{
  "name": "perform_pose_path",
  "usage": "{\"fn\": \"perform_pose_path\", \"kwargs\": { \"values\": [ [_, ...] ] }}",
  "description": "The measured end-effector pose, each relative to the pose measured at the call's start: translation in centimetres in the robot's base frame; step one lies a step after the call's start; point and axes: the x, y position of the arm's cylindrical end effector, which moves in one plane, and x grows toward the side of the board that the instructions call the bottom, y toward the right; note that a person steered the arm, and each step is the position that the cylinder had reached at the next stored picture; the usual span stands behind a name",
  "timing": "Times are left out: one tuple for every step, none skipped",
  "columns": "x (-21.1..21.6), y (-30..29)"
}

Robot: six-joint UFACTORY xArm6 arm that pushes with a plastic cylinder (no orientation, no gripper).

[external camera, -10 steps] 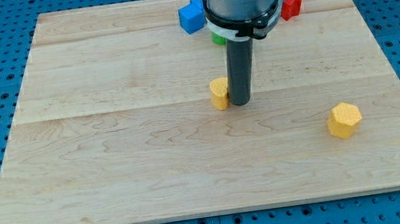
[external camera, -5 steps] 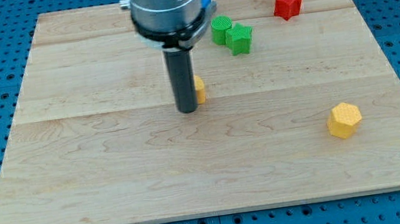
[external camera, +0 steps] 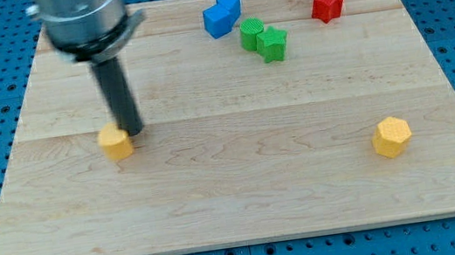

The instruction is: Push the yellow blocks to the bottom left side of the board

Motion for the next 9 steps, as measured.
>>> {"fn": "perform_pose_path", "kwargs": {
  "values": [
    [1.1,-2.5],
    [2.3,-2.5],
    [4.5,-2.5],
    [4.5,-0.7],
    [4.5,9.0],
    [4.2,16.5],
    [4.0,17.8],
    [2.5,20.8],
    [0.0,28.9]
  ]
}}
